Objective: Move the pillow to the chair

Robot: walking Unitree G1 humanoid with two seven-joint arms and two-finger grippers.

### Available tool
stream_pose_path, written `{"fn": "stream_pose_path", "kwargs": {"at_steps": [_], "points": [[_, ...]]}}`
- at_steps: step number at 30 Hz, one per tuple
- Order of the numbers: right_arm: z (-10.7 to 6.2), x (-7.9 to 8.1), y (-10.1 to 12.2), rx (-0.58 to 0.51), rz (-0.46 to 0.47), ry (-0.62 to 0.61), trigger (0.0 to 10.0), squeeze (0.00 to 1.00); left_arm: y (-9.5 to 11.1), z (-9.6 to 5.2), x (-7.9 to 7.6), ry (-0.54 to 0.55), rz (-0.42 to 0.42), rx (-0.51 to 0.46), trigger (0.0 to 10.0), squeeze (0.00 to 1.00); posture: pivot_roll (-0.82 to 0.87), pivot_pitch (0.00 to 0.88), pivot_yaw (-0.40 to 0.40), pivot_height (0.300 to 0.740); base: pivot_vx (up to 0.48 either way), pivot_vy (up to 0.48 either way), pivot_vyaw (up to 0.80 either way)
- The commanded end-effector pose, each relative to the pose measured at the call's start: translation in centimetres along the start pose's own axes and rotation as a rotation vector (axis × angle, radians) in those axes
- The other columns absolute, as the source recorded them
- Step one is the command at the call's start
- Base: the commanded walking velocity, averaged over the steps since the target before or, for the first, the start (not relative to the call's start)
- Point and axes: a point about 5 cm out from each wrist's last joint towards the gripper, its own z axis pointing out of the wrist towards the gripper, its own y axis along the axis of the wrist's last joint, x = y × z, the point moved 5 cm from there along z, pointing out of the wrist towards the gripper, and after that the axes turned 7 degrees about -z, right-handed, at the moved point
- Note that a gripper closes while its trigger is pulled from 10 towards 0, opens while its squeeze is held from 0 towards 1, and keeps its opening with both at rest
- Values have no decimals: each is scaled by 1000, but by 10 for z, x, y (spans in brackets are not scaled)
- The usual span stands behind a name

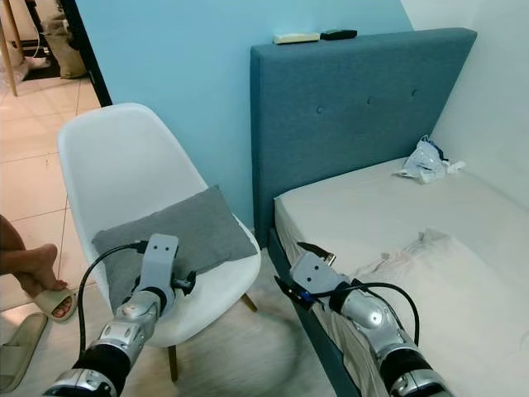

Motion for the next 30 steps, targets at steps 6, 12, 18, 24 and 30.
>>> {"fn": "stream_pose_path", "kwargs": {"at_steps": [6,12,18,24,30], "points": [[2,0,2,-3,-22,-20,10000,0,-10,-3,4,-6,11,19,10000,0,-69,47,-17,740,0,0,0],[3,-5,-2,29,-14,-43,10000,0,-8,-2,2,-12,15,17,10000,0,-58,46,-20,740,0,0,0],[7,-34,-7,92,14,-134,10000,0,-6,-2,6,-7,20,14,10000,0,-56,45,-12,740,0,0,0],[11,-38,-10,122,16,-134,10000,0,-5,-1,5,-9,25,14,10000,0,-55,40,-10,740,0,0,0],[9,-31,-16,166,-13,-51,10000,0,-4,-1,3,-16,31,11,10000,0,-62,43,-5,740,0,0,0]]}}
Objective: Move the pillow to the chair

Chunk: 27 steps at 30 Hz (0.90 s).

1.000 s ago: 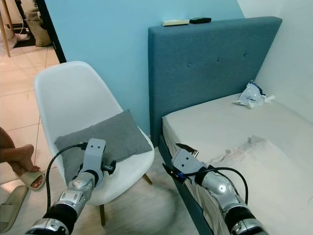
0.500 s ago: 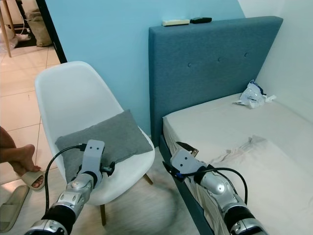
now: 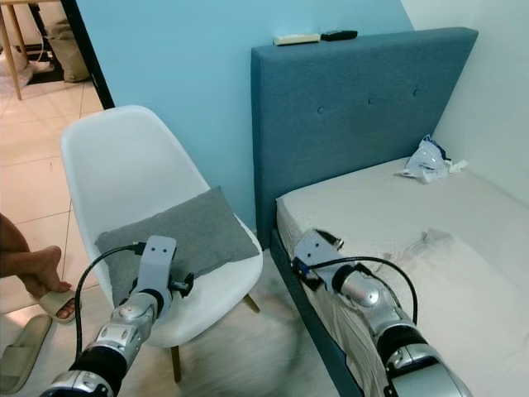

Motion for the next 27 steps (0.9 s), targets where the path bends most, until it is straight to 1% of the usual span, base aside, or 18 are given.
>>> {"fn": "stream_pose_path", "kwargs": {"at_steps": [1,2,3,4,6,7,9,13,15,17,18,19,27], "points": [[-4,-11,2,-26,-27,-25,10000,0,-2,0,0,-5,21,7,10000,0,-64,43,-4,740,0,0,0],[-4,-11,2,-26,-27,-25,10000,0,-2,0,0,-5,21,7,10000,0,-64,43,-4,740,0,0,0],[-6,-16,2,-36,-13,-49,10000,0,-2,0,1,-5,22,7,10000,0,-66,43,-3,740,0,0,0],[-7,-20,5,-68,27,-81,10000,0,-2,0,1,-6,22,7,10000,0,-68,42,0,740,0,0,0],[-8,-21,5,-73,35,-96,10000,0,-2,0,1,-7,23,7,10000,0,-70,42,2,740,0,0,0],[-8,-22,7,-71,-33,-115,10000,0,-2,1,0,-10,25,8,10000,0,-75,33,4,740,0,0,0],[-7,-21,5,-56,-20,-108,10000,0,0,1,-1,-11,25,7,10000,0,-75,34,4,740,0,0,0],[-4,-25,-4,27,-28,-119,10000,0,3,3,-2,-13,22,0,10000,0,-69,35,6,740,0,0,0],[-4,-26,-1,14,-71,-123,10000,0,3,3,-2,-14,24,-1,10000,0,-72,36,10,740,0,0,0],[-5,-27,2,-16,-86,-144,10000,0,3,2,-2,-16,25,0,10000,0,-78,39,12,740,0,0,0],[-7,-29,4,-34,-59,-153,10000,0,2,2,-2,-19,30,4,10000,0,-81,40,14,740,0,0,0],[-7,-29,4,-35,-54,-151,10000,0,1,2,-2,-19,31,5,10000,0,-81,40,14,740,0,0,0],[-10,-34,4,-46,-65,-179,10000,0,2,3,-4,-21,28,3,10000,0,-80,30,2,740,0,0,0]]}}
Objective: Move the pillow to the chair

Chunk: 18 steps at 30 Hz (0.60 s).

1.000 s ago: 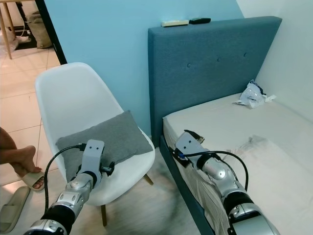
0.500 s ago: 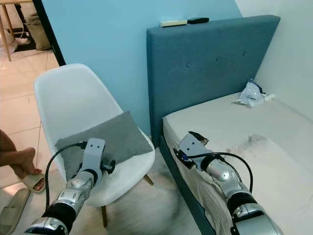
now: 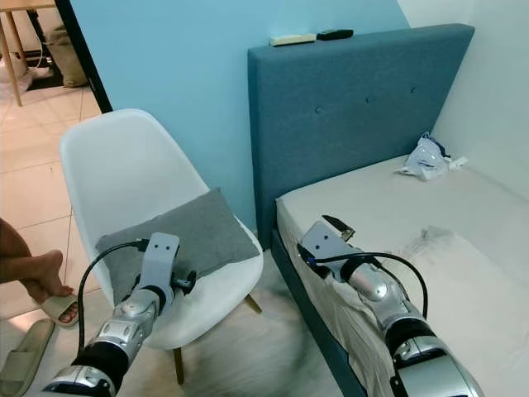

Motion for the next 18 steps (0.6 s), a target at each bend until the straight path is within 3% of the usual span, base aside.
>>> {"fn": "stream_pose_path", "kwargs": {"at_steps": [1,4,6,9,12,14,18], "points": [[-3,0,-2,-3,-4,-4,10000,0,0,0,0,-2,10,1,10000,0,-79,30,0,740,0,0,0],[-3,1,-2,-4,-7,-2,10000,0,-1,0,-1,-2,8,0,10000,0,-77,27,-3,740,0,0,0],[0,4,-4,32,-90,32,10000,0,-1,0,-1,-1,5,0,10000,0,-73,27,-8,740,0,0,0],[3,6,0,14,-136,59,10000,0,-2,0,-1,0,4,-1,10000,0,-68,27,-8,740,0,0,0],[3,7,1,8,-142,65,10000,0,-2,0,-1,0,5,-1,10000,0,-68,27,-9,740,0,0,0],[2,6,0,12,-83,50,10000,0,-2,-1,0,2,6,0,10000,0,-73,27,-8,740,0,0,0],[2,6,-1,13,-63,45,10000,0,-3,0,0,1,8,2,10000,0,-70,28,-9,740,0,0,0]]}}
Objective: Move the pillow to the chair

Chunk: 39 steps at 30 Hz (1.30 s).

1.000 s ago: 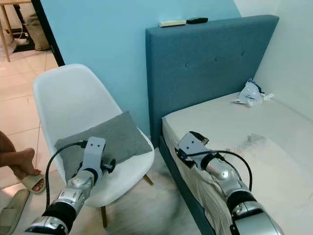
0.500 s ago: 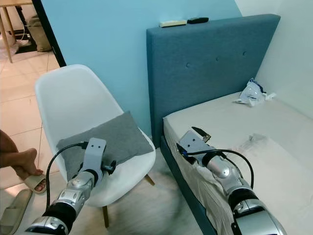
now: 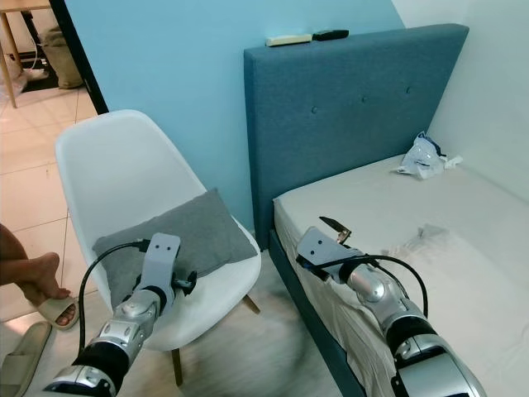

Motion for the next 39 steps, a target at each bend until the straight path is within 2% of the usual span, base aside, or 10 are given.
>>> {"fn": "stream_pose_path", "kwargs": {"at_steps": [1,7,8,11,15,16,19,28,32,39], "points": [[0,-2,-1,6,28,-3,10000,0,-3,-1,1,4,5,5,10000,0,-70,28,-9,740,0,0,0],[4,-8,-4,41,-27,8,10000,0,-1,0,-1,0,4,2,10000,0,-68,33,2,740,0,0,0],[5,-25,-7,71,-29,-31,10000,0,0,1,-1,-4,9,3,10000,0,-72,35,8,740,0,0,0],[4,-33,-14,120,-47,-30,10000,0,1,1,-1,-6,14,2,10000,0,-69,39,9,740,0,0,0],[5,-25,-13,116,-88,36,10000,0,1,1,-1,-7,18,2,10000,0,-68,41,12,740,0,0,0],[6,-23,-14,127,-14,40,10000,0,1,1,0,-7,19,3,10000,0,-67,41,12,740,0,0,0],[7,-17,-18,157,48,80,10000,0,-1,0,0,-7,19,6,10000,0,-72,42,14,740,0,0,0],[7,-21,-18,165,4,75,10000,0,0,1,-1,-9,21,3,10000,0,-69,43,12,740,0,0,0],[7,-18,-18,165,64,97,10000,0,0,0,1,-7,22,4,10000,0,-70,43,16,740,0,0,0],[7,-19,-19,164,62,95,10000,0,-1,0,-1,-11,24,5,10000,0,-70,43,18,740,0,0,0]]}}
